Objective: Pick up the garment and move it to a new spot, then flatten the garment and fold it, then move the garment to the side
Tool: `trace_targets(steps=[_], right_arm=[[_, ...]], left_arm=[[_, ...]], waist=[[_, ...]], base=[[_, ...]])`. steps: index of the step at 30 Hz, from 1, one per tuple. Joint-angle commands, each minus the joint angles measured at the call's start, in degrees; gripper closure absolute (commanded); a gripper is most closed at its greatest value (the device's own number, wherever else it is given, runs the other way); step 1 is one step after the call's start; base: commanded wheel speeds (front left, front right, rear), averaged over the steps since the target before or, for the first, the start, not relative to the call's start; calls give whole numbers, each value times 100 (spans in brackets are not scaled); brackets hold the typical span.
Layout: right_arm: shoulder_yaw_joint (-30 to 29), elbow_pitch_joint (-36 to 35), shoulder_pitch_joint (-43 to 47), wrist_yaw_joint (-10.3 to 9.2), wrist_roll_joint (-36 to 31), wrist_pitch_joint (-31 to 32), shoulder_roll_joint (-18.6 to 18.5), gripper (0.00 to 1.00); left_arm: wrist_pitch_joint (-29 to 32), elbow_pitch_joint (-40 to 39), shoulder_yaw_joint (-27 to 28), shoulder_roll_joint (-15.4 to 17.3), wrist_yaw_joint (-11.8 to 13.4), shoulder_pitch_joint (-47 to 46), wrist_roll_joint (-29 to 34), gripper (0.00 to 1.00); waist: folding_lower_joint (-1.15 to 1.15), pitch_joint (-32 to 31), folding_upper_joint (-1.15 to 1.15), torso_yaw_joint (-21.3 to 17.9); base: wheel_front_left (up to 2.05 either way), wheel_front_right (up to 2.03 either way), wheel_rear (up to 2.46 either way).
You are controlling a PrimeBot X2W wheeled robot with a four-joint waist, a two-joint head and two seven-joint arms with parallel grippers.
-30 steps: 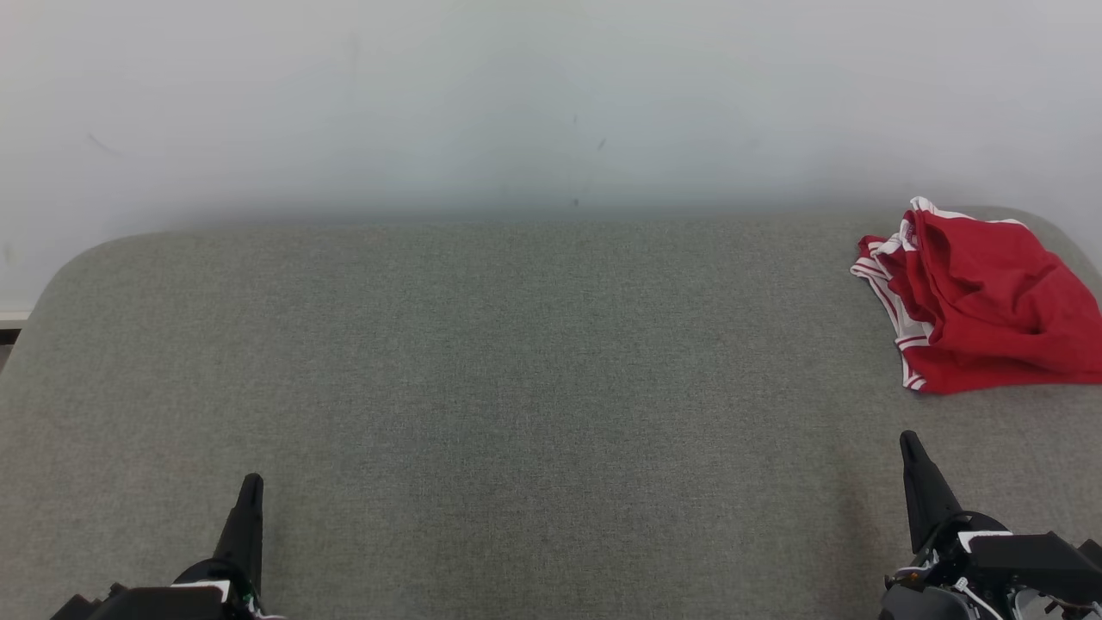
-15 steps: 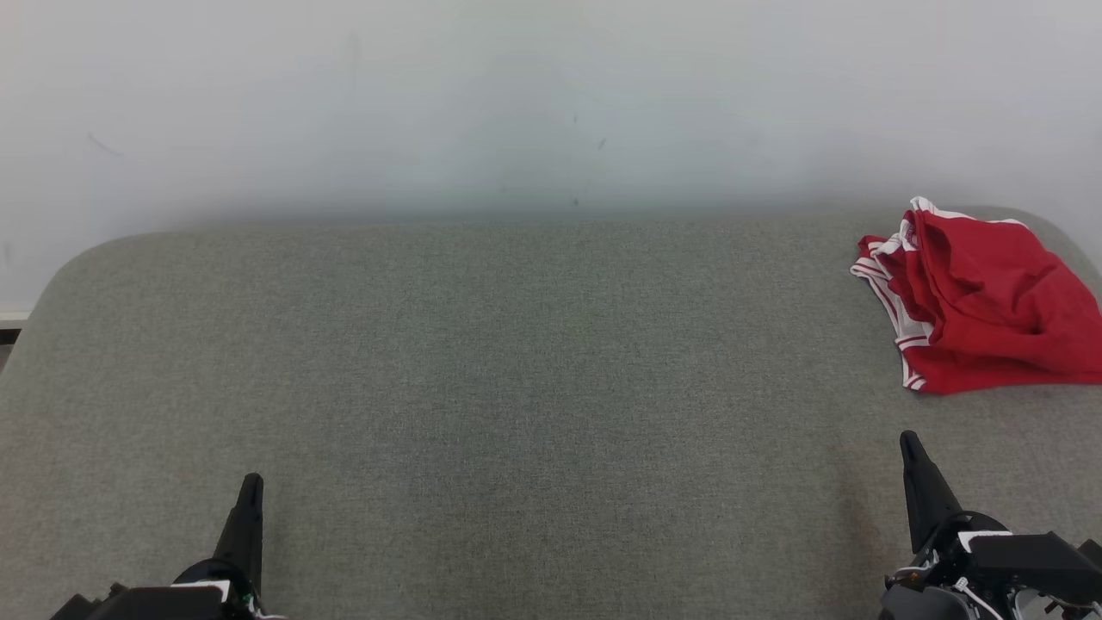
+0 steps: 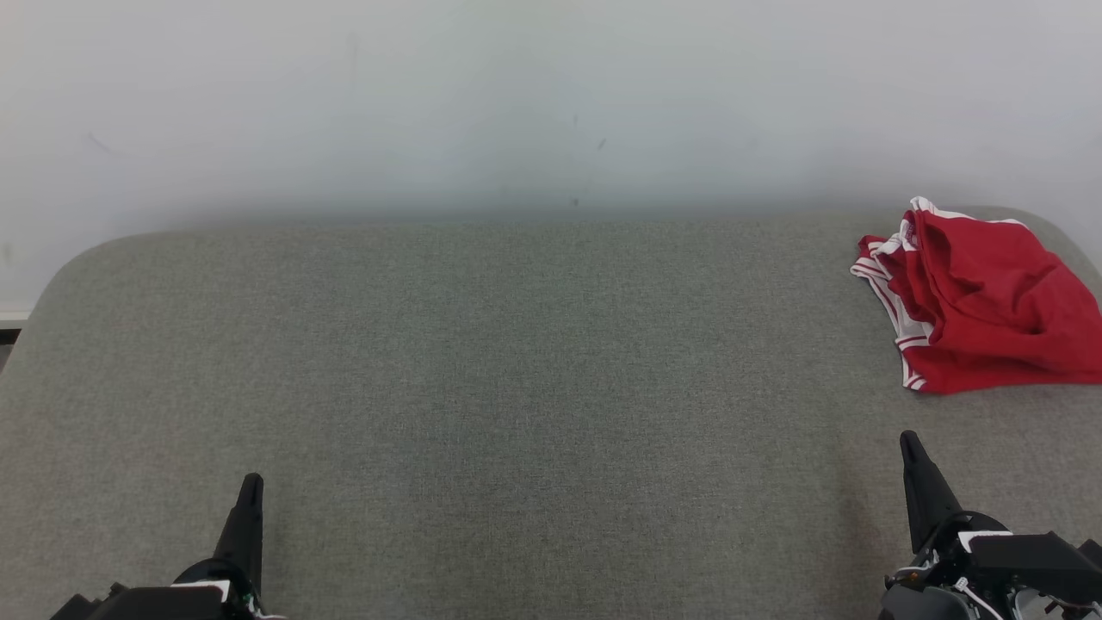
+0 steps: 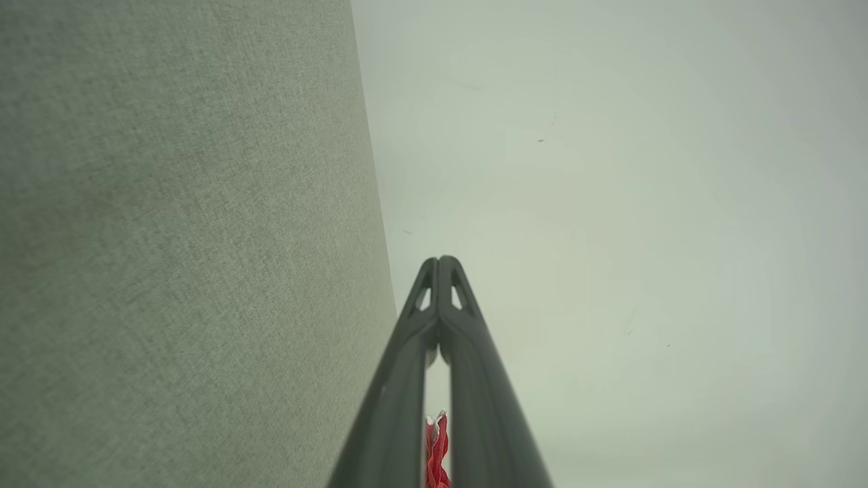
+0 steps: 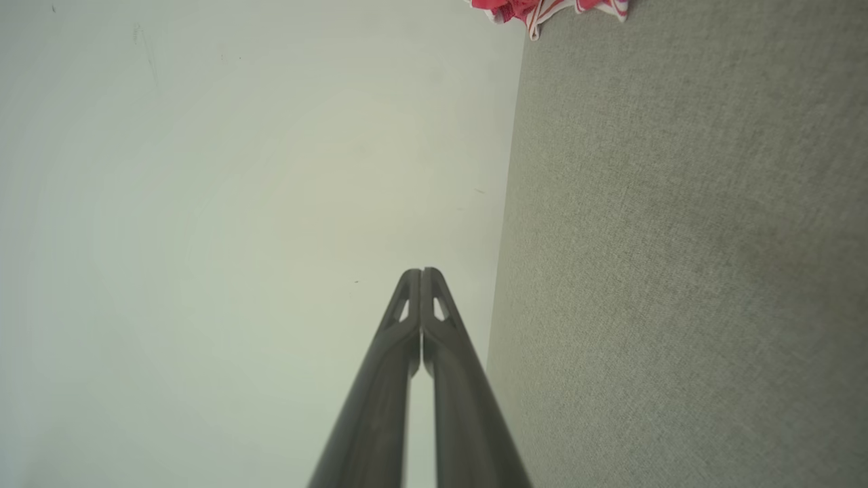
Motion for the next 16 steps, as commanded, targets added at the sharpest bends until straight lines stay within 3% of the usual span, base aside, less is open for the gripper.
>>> trace_targets(steps=[1, 16], right_arm=[[-12, 3, -38, -12, 0, 13, 13, 100], [-13, 2, -38, -12, 0, 14, 13, 100]], left_arm=[[0, 1, 16, -11, -18, -52, -28, 100], [-1, 1, 15, -11, -18, -51, -28, 100]], waist=[[0, 0, 0, 0], [0, 0, 0, 0]], base=[[0, 0, 0], [0, 0, 0]])
